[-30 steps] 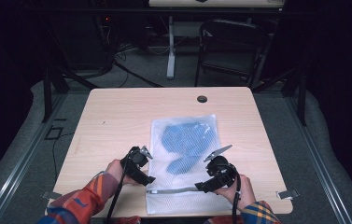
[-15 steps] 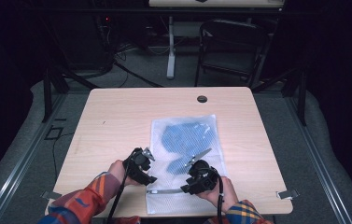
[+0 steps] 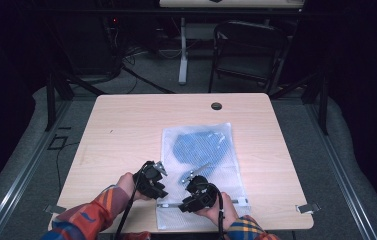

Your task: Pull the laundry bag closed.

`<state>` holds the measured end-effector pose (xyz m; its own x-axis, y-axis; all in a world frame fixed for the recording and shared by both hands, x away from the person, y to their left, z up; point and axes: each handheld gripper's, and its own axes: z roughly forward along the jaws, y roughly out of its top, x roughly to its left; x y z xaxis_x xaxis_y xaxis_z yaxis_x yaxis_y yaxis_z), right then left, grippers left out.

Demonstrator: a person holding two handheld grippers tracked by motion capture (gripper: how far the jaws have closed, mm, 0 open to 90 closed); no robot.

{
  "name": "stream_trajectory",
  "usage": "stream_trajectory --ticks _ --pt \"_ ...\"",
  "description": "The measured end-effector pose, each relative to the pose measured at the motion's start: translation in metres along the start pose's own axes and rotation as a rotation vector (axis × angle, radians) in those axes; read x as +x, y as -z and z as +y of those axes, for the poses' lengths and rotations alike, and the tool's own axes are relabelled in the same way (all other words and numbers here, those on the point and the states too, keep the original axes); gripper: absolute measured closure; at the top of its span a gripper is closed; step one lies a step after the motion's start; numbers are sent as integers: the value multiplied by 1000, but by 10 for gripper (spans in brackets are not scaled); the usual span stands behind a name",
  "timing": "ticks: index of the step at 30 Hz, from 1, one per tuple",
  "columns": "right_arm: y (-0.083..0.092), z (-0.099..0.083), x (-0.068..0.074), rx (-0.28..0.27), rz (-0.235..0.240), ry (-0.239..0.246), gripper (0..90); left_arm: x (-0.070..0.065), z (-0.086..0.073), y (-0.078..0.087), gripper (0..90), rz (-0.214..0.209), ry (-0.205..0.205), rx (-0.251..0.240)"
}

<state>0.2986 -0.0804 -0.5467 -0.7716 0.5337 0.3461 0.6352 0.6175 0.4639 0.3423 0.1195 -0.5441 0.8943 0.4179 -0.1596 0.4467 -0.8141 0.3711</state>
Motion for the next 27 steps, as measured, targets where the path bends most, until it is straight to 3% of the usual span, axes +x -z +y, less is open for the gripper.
stream_trajectory --ticks 12,14,25,27 --pt "-22 17 7 20 11 13 718 2 -5 -2 792 -73 -13 79" --pt "-26 19 9 7 28 6 722 2 -5 -2 797 -74 -8 80" --pt "-41 28 10 49 18 10 747 3 -6 -4 833 -85 4 84" --pt "-42 28 12 40 19 2 755 4 -7 -5 849 -85 34 67"
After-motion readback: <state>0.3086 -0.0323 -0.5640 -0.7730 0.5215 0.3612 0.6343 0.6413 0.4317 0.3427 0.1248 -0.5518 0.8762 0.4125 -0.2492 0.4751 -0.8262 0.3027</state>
